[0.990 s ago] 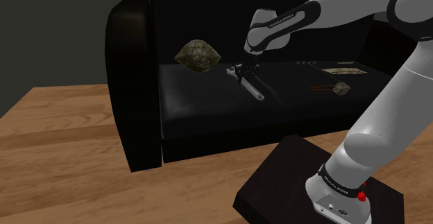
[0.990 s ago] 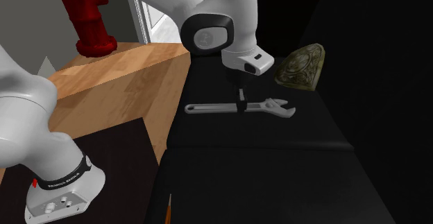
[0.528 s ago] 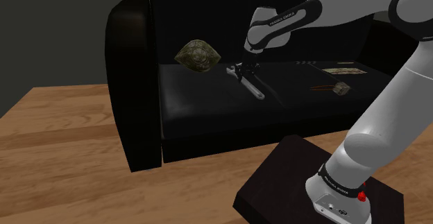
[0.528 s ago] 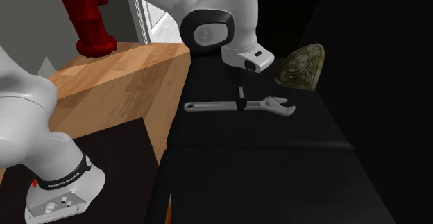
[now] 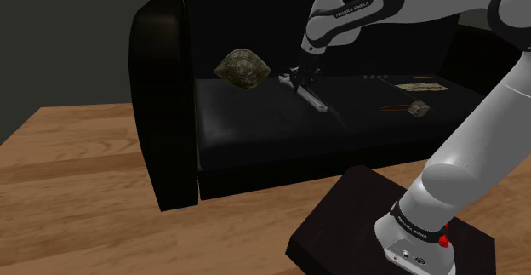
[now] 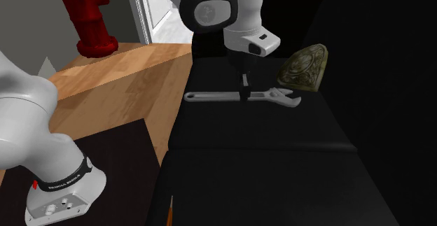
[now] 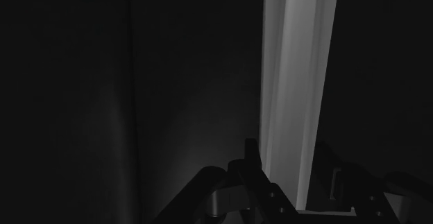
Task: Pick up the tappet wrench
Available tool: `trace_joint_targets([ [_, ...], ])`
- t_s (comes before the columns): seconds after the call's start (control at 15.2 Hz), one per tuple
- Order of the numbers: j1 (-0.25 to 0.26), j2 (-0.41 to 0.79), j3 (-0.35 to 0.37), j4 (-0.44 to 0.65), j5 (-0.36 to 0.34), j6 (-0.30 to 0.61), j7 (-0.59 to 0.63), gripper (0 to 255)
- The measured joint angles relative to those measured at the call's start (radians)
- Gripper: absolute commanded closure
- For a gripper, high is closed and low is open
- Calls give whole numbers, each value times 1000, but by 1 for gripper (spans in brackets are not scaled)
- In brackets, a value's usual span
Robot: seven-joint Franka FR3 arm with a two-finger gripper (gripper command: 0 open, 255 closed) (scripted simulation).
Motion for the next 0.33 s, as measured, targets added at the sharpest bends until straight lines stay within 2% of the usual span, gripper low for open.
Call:
trace_joint_targets([
  [0.33, -1, -21, -1, 44, -2, -65, 0, 255],
])
